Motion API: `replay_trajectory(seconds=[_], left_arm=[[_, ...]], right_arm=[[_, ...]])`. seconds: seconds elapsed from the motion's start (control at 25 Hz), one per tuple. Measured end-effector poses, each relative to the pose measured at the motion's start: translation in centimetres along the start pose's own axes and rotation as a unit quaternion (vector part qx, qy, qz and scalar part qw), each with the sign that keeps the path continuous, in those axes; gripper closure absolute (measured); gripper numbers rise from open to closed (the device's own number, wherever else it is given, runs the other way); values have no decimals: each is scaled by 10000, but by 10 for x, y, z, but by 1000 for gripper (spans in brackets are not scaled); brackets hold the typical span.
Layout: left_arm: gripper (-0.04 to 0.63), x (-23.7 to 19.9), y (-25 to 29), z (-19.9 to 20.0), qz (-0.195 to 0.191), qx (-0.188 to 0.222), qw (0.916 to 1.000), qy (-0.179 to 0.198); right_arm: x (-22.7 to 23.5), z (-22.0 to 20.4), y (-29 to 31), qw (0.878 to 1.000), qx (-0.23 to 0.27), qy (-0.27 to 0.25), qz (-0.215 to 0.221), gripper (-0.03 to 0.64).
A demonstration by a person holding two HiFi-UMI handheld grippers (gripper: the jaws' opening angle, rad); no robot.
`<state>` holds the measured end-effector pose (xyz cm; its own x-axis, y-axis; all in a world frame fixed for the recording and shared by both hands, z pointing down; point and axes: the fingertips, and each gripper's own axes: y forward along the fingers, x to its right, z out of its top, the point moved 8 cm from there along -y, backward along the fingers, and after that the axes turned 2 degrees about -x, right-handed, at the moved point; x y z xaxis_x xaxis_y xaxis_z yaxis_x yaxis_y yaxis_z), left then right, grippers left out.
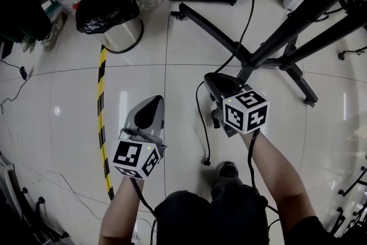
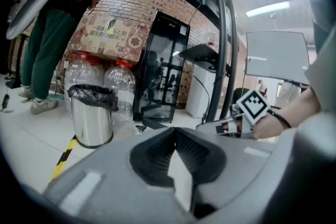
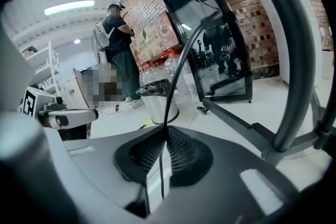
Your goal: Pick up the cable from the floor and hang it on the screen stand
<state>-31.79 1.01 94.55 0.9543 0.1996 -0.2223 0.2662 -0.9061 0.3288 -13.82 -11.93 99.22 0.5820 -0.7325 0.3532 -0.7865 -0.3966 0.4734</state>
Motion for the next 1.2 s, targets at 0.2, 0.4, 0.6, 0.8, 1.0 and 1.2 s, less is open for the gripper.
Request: replay_trajectory(seconds=[0.2, 0.4, 0.6, 0.8, 1.0, 1.2], left_arm=[[591, 44, -34, 86, -74, -31, 9997, 235], [591, 79, -66, 153, 46, -65, 9999, 93], [591, 106, -90, 211, 119, -115, 9999, 28], [591, 130, -108, 258, 182, -149, 9997, -48], [591, 167, -120, 297, 183, -95, 9997, -157], [591, 192, -123, 336, 258, 26, 9997, -28]], right_arm=[[-42, 38, -60, 9992, -276, 121, 264, 594], [-69, 69, -115, 9973, -430, 474, 365, 595], [-87, 104, -155, 9953, -632, 583, 452, 595], [-102, 134, -186, 9939, -919, 377, 475, 595], [-113, 149, -219, 9881, -1387, 149, 650, 595], [-134, 165, -238, 9811, -1592, 127, 1097, 595]])
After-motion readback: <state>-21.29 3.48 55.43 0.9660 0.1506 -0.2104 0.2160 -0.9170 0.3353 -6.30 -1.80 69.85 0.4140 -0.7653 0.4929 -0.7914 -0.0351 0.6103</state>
